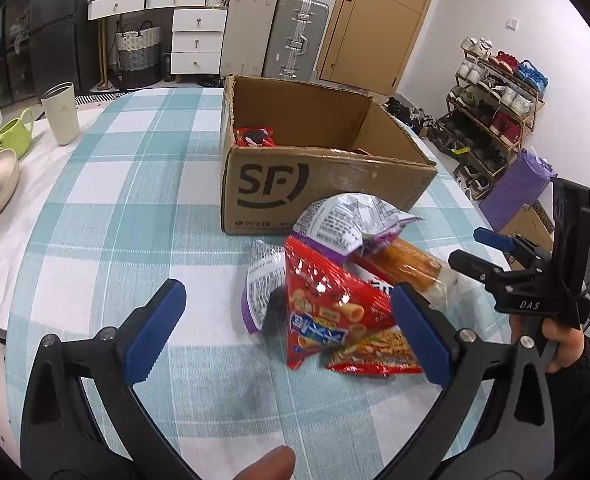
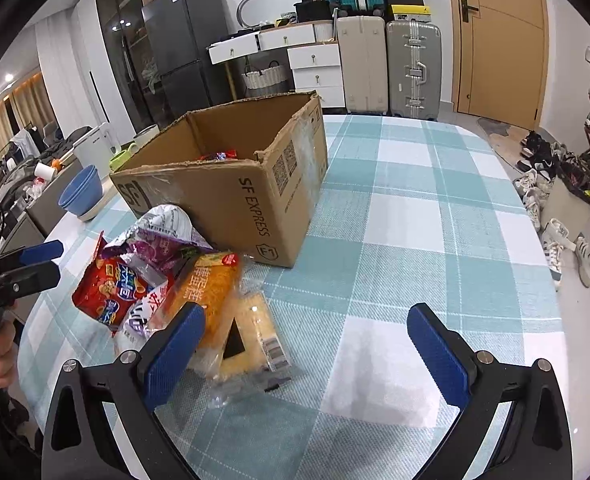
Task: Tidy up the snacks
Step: 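Move both tools back over the remaining snacks, then grasp the red cone-snack bag with the left tool while the right tool grasps the orange cake pack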
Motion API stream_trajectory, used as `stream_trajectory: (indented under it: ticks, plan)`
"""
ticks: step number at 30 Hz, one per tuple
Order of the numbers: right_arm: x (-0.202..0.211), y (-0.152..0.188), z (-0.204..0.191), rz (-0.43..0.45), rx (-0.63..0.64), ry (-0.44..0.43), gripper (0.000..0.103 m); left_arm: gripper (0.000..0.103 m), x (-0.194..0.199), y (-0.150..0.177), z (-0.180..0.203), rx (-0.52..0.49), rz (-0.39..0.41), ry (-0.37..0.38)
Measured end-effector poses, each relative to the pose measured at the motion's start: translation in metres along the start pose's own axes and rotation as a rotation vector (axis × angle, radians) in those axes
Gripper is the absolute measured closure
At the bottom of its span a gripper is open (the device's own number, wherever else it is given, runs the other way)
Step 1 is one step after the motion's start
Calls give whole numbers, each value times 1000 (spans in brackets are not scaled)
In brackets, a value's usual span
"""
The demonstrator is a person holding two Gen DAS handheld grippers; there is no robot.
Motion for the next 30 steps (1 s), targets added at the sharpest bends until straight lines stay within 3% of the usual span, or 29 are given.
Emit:
stream_trajectory:
  ticks: [8,20,22,24,30]
  plan:
    - [2,14,-6,-19,2,-16,1,1,0,19,9,-33,-27,43]
    - [6,27,-11,-27,-11,-55,1,1,-25,24,27,-46,-55,44]
    - [5,27,-15,-30,-3,-73,1,4,-29,24,29,-49,-68,64]
    - [4,27,-21,-28,9,-84,1,15,-32,23,31,-61,-75,72]
    - [0,24,-35,-29,20,-124,1,21,-39,18,36,-80,-70,84]
Point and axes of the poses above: each gripper's, at about its wrist camera, not at the fingertips, and x roughly against the way its jaws point, z to its right, y to its underside, the point moved 5 cm from there along -x, roughly the way its jaws point, and after that the axes turned 11 degrees about -y, right-handed, at the moved point
